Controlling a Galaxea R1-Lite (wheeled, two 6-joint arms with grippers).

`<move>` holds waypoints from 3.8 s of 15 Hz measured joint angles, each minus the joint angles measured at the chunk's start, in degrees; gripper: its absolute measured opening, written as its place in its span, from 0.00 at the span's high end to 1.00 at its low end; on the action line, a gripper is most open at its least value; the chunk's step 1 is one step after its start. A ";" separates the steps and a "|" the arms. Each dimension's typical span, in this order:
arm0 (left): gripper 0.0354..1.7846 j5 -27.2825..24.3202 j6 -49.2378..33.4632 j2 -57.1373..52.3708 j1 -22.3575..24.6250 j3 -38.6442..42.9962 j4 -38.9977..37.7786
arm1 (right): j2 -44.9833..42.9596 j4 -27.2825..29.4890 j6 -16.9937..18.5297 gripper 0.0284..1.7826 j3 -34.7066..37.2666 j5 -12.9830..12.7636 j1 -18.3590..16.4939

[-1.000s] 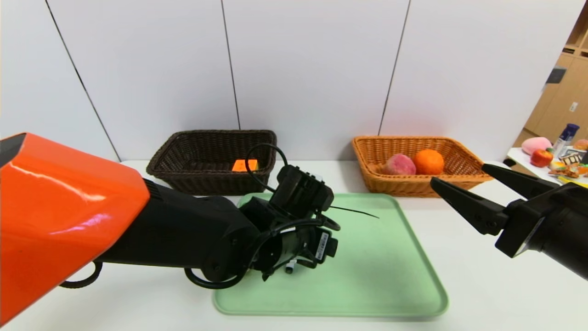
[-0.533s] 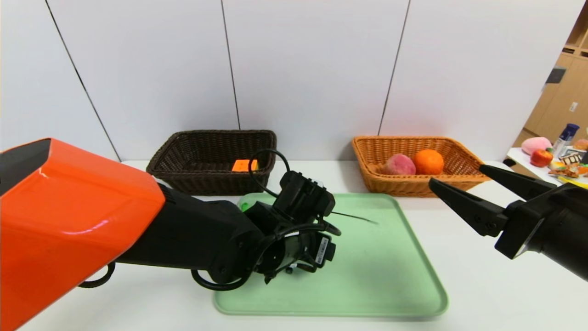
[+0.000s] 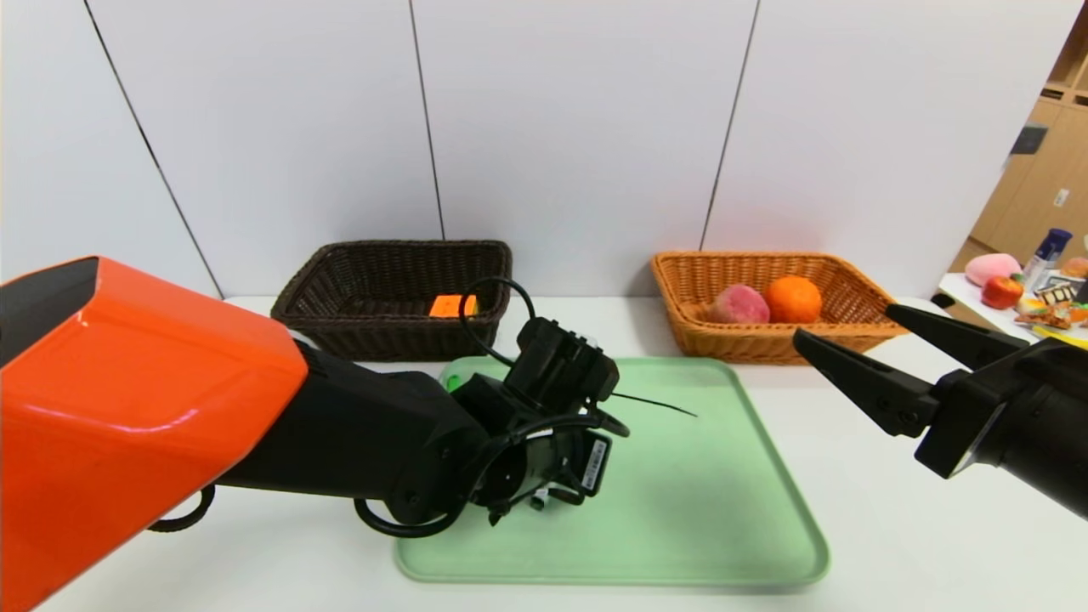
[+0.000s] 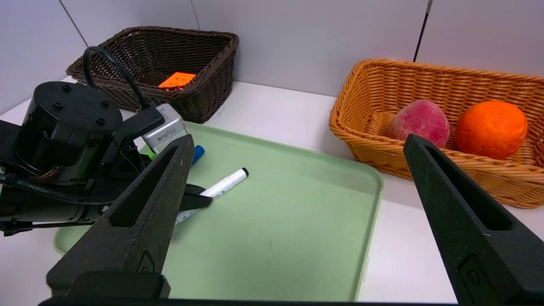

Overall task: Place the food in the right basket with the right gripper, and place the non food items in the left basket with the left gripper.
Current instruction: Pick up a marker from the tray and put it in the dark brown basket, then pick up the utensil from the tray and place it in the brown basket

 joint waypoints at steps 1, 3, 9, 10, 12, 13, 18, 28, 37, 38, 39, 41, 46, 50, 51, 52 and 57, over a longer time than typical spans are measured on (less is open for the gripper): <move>0.93 0.00 0.02 -0.02 0.00 0.02 0.02 | 0.00 0.00 0.00 0.05 0.00 0.00 0.00; 0.93 0.09 0.06 -0.04 0.00 0.09 0.00 | 0.02 0.00 -0.02 0.05 -0.01 0.02 0.00; 0.93 0.61 4.50 -2.13 1.07 -4.62 -0.52 | 0.22 0.00 -0.02 0.05 0.00 0.52 0.00; 0.93 0.69 6.78 -2.99 2.43 -6.39 -1.21 | 0.22 0.00 0.00 0.05 0.07 1.15 0.00; 0.93 0.80 11.72 -4.78 6.96 -8.95 -4.73 | 0.13 0.00 0.04 0.04 0.55 1.49 -0.01; 0.93 0.76 13.97 -5.46 9.53 -9.51 -6.94 | 0.11 0.00 -0.02 0.04 0.90 1.58 -0.09; 0.93 -0.79 21.16 -7.19 25.19 -10.47 -13.56 | 0.46 0.09 0.00 0.04 1.90 1.67 -0.45; 0.60 -1.57 20.80 -4.00 32.96 -6.80 -13.86 | 0.68 0.00 -0.35 0.04 1.56 3.35 -5.16; 0.22 -4.53 18.30 -11.52 28.72 -3.13 -9.69 | 0.69 0.17 -0.50 0.04 1.79 3.38 -5.18; 0.20 -4.57 16.64 -13.81 26.40 -1.21 -7.16 | 0.77 0.22 -0.50 0.04 1.84 3.39 -5.18; 0.18 -4.60 13.95 -16.24 23.61 0.85 -3.66 | 0.83 0.24 -0.46 0.04 1.89 3.41 -5.18; 0.15 -4.44 7.58 -19.88 19.32 3.84 4.33 | 0.88 0.27 -0.50 0.04 1.95 3.41 -5.18; 0.10 -4.24 -0.05 -20.92 15.96 9.95 10.74 | 0.55 0.28 -0.72 0.04 2.12 3.33 -5.18; 0.08 -4.18 -2.56 -17.31 15.81 10.90 7.59 | 0.49 0.24 -0.79 0.04 2.17 3.33 -5.18; 0.07 -4.18 -2.60 -16.46 15.81 10.97 7.09 | 0.46 0.27 -0.79 0.04 2.15 3.33 -5.18; 0.07 -4.18 -2.62 -15.69 15.79 10.97 6.97 | 0.49 0.24 -0.79 0.04 2.11 3.35 -5.18; 0.06 -3.68 -2.54 -12.54 15.81 11.80 4.25 | 0.46 0.11 -0.66 0.04 2.11 3.33 -5.18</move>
